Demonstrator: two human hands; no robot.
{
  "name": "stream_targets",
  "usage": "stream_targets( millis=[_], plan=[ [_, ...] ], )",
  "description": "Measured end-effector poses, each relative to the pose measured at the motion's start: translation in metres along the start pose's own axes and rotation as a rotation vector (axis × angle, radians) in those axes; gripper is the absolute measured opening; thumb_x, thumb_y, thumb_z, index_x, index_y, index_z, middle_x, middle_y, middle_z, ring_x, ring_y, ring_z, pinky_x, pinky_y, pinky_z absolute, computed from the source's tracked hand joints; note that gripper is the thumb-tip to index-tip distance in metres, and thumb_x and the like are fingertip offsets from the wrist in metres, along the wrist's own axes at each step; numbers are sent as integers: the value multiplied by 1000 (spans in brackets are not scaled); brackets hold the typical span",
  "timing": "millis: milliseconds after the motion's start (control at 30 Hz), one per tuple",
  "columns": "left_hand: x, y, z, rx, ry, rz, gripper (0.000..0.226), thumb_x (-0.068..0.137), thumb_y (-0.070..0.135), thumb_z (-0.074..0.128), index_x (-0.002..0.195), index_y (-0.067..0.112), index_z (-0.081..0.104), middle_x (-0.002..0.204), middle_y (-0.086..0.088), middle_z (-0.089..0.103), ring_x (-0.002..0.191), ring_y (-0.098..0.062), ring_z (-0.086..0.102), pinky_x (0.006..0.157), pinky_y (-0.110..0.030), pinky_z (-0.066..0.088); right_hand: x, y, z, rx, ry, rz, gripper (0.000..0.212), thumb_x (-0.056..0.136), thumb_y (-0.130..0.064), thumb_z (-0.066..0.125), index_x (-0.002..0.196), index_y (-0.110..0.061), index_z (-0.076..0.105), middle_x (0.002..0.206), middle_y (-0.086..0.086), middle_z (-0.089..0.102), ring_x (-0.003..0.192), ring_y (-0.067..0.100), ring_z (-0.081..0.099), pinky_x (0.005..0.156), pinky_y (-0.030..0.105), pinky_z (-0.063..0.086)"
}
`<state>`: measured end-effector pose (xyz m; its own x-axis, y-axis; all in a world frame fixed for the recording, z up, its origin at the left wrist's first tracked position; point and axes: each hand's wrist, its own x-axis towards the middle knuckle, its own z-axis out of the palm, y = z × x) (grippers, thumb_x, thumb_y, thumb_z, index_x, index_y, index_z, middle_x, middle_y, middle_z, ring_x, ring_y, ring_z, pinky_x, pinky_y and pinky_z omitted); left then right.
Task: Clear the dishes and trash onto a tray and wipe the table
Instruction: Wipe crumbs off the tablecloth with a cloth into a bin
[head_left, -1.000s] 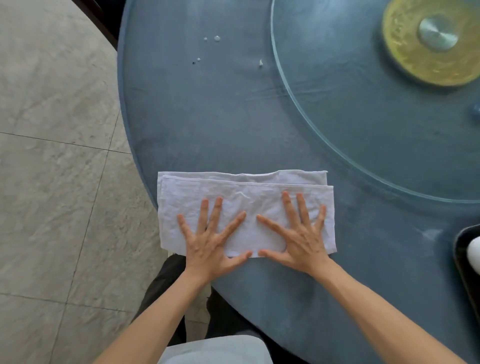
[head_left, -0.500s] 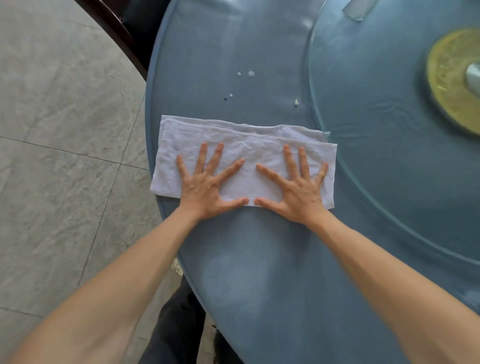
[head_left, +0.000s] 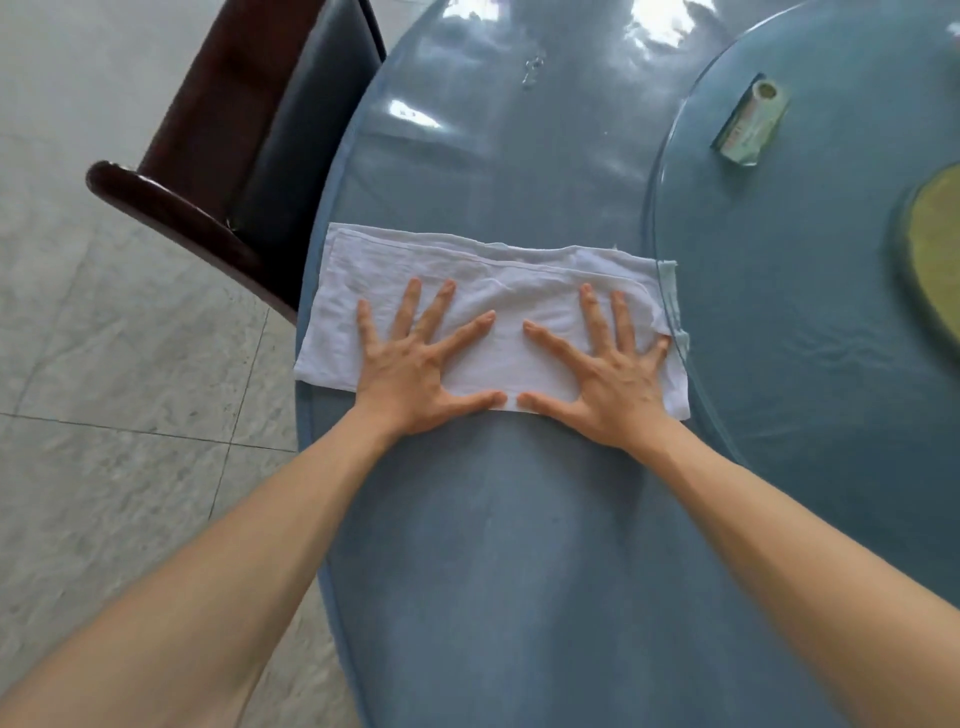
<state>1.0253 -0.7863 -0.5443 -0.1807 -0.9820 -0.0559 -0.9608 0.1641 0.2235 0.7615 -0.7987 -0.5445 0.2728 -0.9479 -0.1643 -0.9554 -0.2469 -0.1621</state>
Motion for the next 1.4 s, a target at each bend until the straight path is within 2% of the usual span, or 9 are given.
stream_targets(
  millis=[367, 533, 867, 1067, 1400],
  plan=[
    [188, -81, -23, -36, -45, 116, 90, 61, 109, 22, 143, 77, 1, 170, 21, -6, 157, -14, -17, 117, -68, -15, 165, -10, -23, 21, 78, 170, 80, 67, -108, 13, 141, -82, 0, 174, -7, -11, 159, 29, -16, 110, 83, -8],
    [239, -91, -28, -31, -64, 192, 91, 59, 110, 21, 142, 78, -1, 170, 21, -5, 157, -15, -16, 117, -65, -20, 200, -4, -30, 6, 55, 231, 81, 64, -109, 12, 139, -83, -4, 173, -9, -14, 158, 26, -19, 110, 82, -8],
    [326, -110, -39, -1, -118, 323, 97, 58, 110, 15, 146, 73, 0, 170, 18, -9, 157, -20, -16, 118, -68, -14, 259, 2, -49, -12, 17, 344, 84, 58, -110, 8, 136, -85, -10, 173, -10, -15, 158, 22, -20, 112, 82, -6],
    [411, -119, -45, -32, -136, 403, 99, 55, 111, 20, 145, 75, 1, 170, 20, -6, 157, -17, -15, 118, -66, -19, 317, 16, -59, -1, 45, 425, 84, 57, -110, 7, 135, -85, -10, 173, -11, -16, 158, 22, -21, 111, 83, -6],
    [509, -122, -51, -116, -139, 501, 101, 54, 111, 29, 146, 73, 8, 170, 20, 3, 158, -16, -9, 118, -67, -15, 386, 36, -79, 7, 35, 511, 81, 57, -110, 7, 133, -87, -10, 172, -12, -18, 158, 22, -22, 111, 83, -6]
  ],
)
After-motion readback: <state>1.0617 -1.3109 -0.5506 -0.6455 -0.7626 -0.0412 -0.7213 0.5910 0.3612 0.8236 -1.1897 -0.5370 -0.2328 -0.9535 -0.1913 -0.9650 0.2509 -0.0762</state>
